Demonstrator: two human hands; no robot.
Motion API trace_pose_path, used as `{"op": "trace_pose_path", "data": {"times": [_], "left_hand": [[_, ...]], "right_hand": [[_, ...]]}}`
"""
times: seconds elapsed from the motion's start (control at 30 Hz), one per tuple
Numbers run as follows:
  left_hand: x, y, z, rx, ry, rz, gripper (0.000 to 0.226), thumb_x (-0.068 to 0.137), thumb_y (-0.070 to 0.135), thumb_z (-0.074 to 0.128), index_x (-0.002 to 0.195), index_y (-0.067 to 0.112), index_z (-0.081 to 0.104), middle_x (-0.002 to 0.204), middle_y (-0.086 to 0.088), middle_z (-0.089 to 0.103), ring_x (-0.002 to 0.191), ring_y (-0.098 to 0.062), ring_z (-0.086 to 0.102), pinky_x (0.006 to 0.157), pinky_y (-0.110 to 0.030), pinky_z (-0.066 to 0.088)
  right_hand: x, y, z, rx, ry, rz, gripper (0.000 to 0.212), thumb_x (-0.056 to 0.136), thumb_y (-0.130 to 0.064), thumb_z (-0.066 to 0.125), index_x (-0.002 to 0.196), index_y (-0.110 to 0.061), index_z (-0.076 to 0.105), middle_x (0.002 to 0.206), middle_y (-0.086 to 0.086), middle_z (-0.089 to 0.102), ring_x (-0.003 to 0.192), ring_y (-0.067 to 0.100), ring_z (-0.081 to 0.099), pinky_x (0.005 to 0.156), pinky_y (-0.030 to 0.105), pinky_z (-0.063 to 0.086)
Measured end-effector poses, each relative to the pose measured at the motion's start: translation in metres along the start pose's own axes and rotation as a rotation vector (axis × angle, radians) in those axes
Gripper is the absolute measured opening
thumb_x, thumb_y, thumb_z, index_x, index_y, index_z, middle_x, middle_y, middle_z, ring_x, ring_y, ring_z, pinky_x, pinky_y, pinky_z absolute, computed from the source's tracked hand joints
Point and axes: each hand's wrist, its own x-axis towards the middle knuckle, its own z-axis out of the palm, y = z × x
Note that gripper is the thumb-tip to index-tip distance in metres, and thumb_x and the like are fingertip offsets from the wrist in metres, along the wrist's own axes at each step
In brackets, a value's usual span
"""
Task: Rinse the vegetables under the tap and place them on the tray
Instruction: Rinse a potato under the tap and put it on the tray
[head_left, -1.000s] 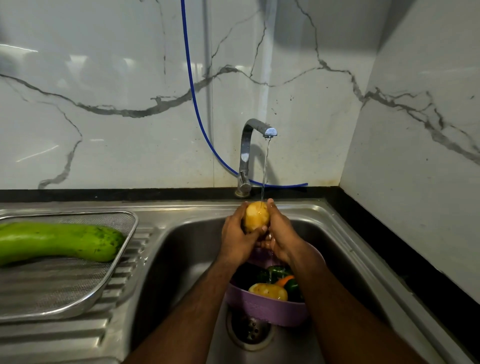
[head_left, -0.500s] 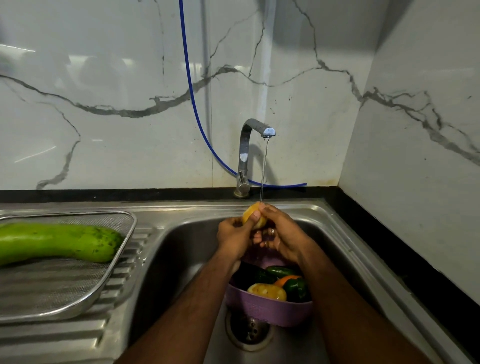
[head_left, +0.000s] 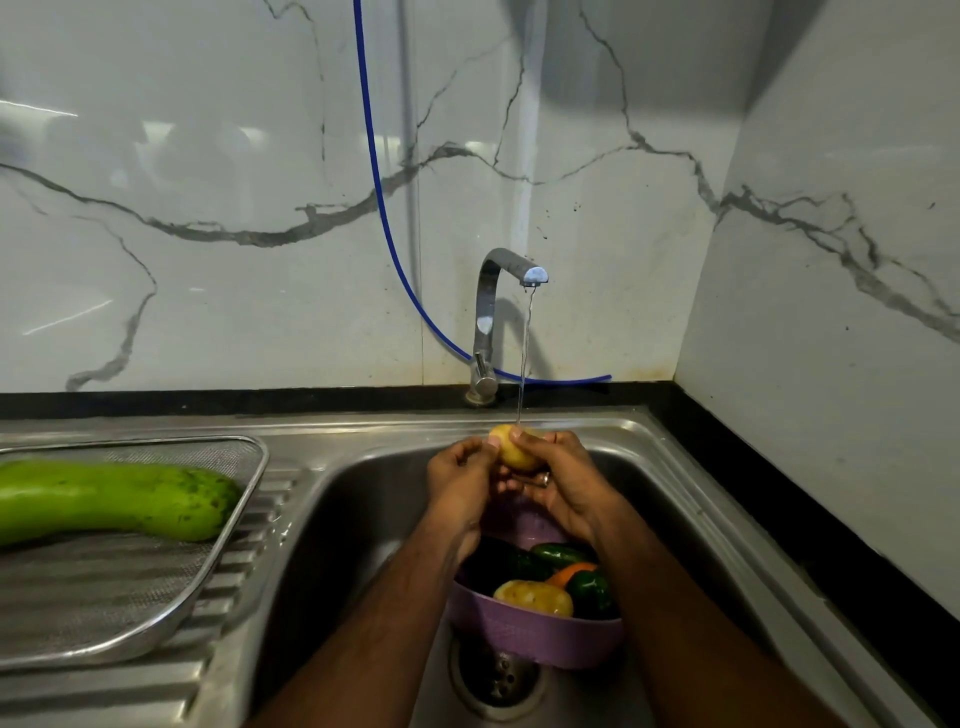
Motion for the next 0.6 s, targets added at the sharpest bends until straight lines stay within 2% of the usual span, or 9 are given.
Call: {"op": "trace_pose_path", "data": {"times": [0.07,0.13,0.2,0.27,0.33,0.37,0.43,0.53,0.6], "left_hand": [[0.0,-0.002,0.0,0.021,-0.019,0.017,0.02,0.096,0.015,0.062,0.115,0.01,0.068,0.102,-0.014,0.075,0.082,-0.02,0.072,0.074,-0.032,0.061],[-0.002,-0.004,0.002,0.056,-0.061,0.048,0.027,0.092,0.011,0.067,0.119,0.013,0.067,0.107,-0.008,0.075,0.093,-0.017,0.074,0.081,-0.031,0.061],[-0.003,-0.007,0.004,0.145,-0.063,0.094,0.026,0.088,0.007,0.072,0.112,0.015,0.07,0.102,-0.005,0.076,0.087,-0.011,0.074,0.069,-0.02,0.059],[-0.005,-0.007,0.003,0.203,-0.002,0.099,0.022,0.085,0.008,0.076,0.105,0.016,0.071,0.094,-0.004,0.076,0.08,-0.013,0.074,0.063,-0.022,0.059],[-0.003,-0.006,0.0,0.204,0.042,0.087,0.021,0.083,0.005,0.076,0.1,0.016,0.072,0.092,-0.008,0.076,0.082,-0.021,0.075,0.069,-0.031,0.062],[-0.001,-0.005,-0.002,0.22,0.052,0.095,0.021,0.083,0.004,0.076,0.099,0.017,0.072,0.092,-0.007,0.076,0.083,-0.021,0.075,0.069,-0.031,0.062],[0.001,-0.004,-0.004,0.298,0.068,0.164,0.024,0.084,0.005,0.074,0.101,0.021,0.071,0.092,-0.002,0.076,0.085,-0.018,0.074,0.07,-0.029,0.061],[0.001,-0.003,-0.004,0.442,0.082,0.313,0.028,0.086,0.007,0.07,0.108,0.024,0.069,0.1,0.003,0.073,0.093,-0.014,0.07,0.085,-0.037,0.061],[-0.001,-0.002,-0.003,0.487,0.067,0.383,0.03,0.086,0.006,0.07,0.11,0.025,0.07,0.101,0.006,0.073,0.093,-0.008,0.068,0.086,-0.034,0.06]], "right_hand": [[0.001,0.0,0.001,0.058,0.017,-0.007,0.053,0.088,-0.012,0.078,0.132,-0.011,0.049,0.123,0.022,0.066,0.105,0.033,0.071,0.082,0.043,0.063],[0.003,0.0,0.004,0.081,0.015,-0.014,0.043,0.091,-0.01,0.074,0.13,-0.012,0.056,0.122,0.019,0.069,0.11,0.033,0.07,0.087,0.045,0.062],[0.003,0.003,0.008,0.055,0.03,-0.013,0.028,0.095,-0.012,0.069,0.123,-0.011,0.065,0.114,0.016,0.074,0.109,0.032,0.071,0.094,0.048,0.06],[0.006,0.006,0.01,-0.045,0.051,-0.015,0.021,0.096,-0.014,0.068,0.117,-0.012,0.069,0.113,0.015,0.075,0.108,0.031,0.072,0.097,0.051,0.058],[0.006,0.008,0.014,-0.133,0.031,-0.015,0.02,0.096,-0.014,0.067,0.116,-0.013,0.071,0.113,0.015,0.075,0.108,0.031,0.072,0.097,0.052,0.058],[0.005,0.009,0.015,-0.149,0.018,-0.014,0.02,0.096,-0.015,0.067,0.116,-0.013,0.071,0.113,0.014,0.076,0.108,0.031,0.072,0.097,0.052,0.058],[0.005,0.011,0.019,-0.209,0.011,-0.029,0.022,0.095,-0.021,0.07,0.116,-0.02,0.069,0.114,0.011,0.075,0.109,0.03,0.07,0.097,0.053,0.058],[0.002,0.013,0.024,-0.406,0.077,-0.142,0.026,0.091,-0.035,0.075,0.114,-0.031,0.064,0.114,0.002,0.07,0.107,0.023,0.066,0.091,0.047,0.06],[0.003,0.015,0.026,-0.411,0.13,-0.192,0.024,0.092,-0.041,0.073,0.113,-0.033,0.064,0.112,-0.001,0.069,0.106,0.021,0.066,0.09,0.048,0.06]]}}
